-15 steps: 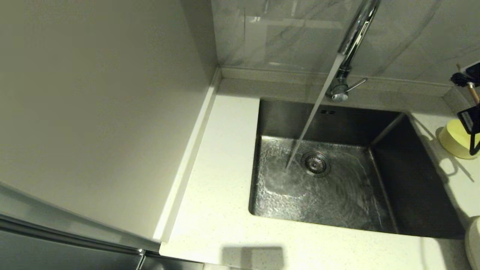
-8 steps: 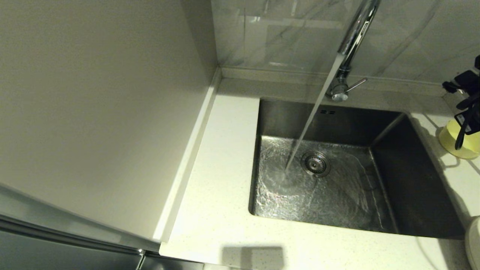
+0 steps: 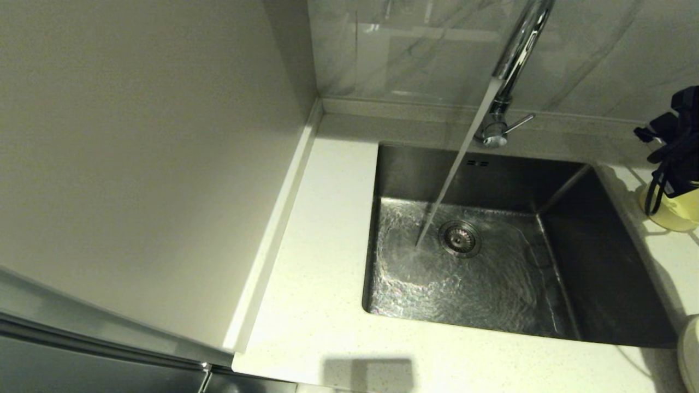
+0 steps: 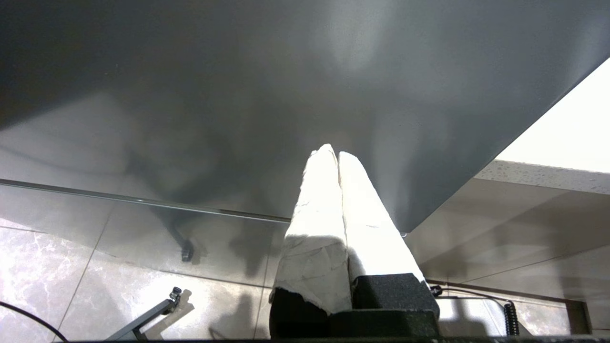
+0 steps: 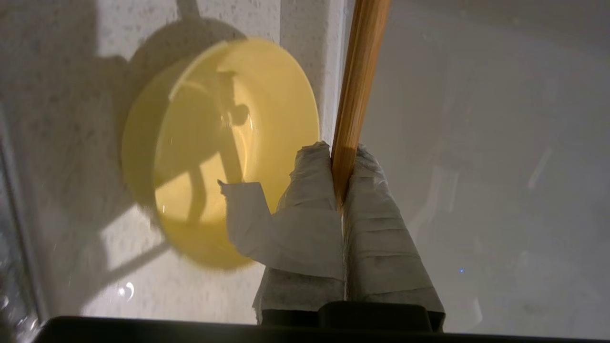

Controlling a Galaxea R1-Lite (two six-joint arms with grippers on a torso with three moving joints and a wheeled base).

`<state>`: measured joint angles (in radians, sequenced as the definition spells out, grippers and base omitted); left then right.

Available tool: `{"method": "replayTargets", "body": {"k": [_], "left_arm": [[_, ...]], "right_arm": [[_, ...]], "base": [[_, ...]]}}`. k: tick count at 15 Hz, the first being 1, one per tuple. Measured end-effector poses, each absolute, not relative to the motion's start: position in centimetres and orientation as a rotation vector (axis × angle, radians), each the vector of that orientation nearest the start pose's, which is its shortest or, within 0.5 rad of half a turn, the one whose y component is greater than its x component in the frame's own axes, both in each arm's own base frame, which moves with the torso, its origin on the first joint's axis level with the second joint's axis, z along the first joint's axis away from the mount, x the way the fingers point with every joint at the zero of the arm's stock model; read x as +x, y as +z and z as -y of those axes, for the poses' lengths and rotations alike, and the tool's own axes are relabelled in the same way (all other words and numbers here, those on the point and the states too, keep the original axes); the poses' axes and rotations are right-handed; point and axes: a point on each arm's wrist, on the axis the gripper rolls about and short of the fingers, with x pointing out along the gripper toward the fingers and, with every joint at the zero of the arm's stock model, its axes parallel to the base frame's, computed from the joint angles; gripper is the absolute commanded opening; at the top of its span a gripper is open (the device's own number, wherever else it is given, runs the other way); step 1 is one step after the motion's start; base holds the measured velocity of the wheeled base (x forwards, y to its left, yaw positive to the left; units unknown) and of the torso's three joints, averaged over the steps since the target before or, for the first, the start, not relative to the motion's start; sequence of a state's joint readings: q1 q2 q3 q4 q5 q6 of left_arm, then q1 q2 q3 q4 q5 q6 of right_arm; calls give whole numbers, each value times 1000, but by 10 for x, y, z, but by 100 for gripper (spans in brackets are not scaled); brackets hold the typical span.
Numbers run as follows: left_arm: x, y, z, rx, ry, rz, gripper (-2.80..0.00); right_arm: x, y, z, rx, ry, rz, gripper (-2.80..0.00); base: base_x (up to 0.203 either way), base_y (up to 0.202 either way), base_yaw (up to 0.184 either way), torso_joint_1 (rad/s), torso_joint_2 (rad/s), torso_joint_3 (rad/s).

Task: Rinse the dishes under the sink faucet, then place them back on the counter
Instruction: Place the chopsticks on the bowl

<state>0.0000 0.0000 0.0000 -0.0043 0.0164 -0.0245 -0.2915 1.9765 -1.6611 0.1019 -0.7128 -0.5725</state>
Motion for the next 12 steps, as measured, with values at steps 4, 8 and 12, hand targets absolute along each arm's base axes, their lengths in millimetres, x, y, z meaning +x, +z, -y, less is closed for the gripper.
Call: {"method": "replayTargets", "body": {"k": [4,8,12], "left_arm": [[-23,76,0,-24,16,4,-280],[-23,76,0,-24,16,4,-280],[-23,76,0,-24,16,5,-280]], "right_arm": [[388,244,132,-612,-839,-713,-280],[399,240,142,-611,-856,-714,-280],[406,235,148,-623,-862,-725,-280]], "base": [[0,0,0,0,0,0],[0,0,0,0,0,0],[0,0,0,0,0,0]]}}
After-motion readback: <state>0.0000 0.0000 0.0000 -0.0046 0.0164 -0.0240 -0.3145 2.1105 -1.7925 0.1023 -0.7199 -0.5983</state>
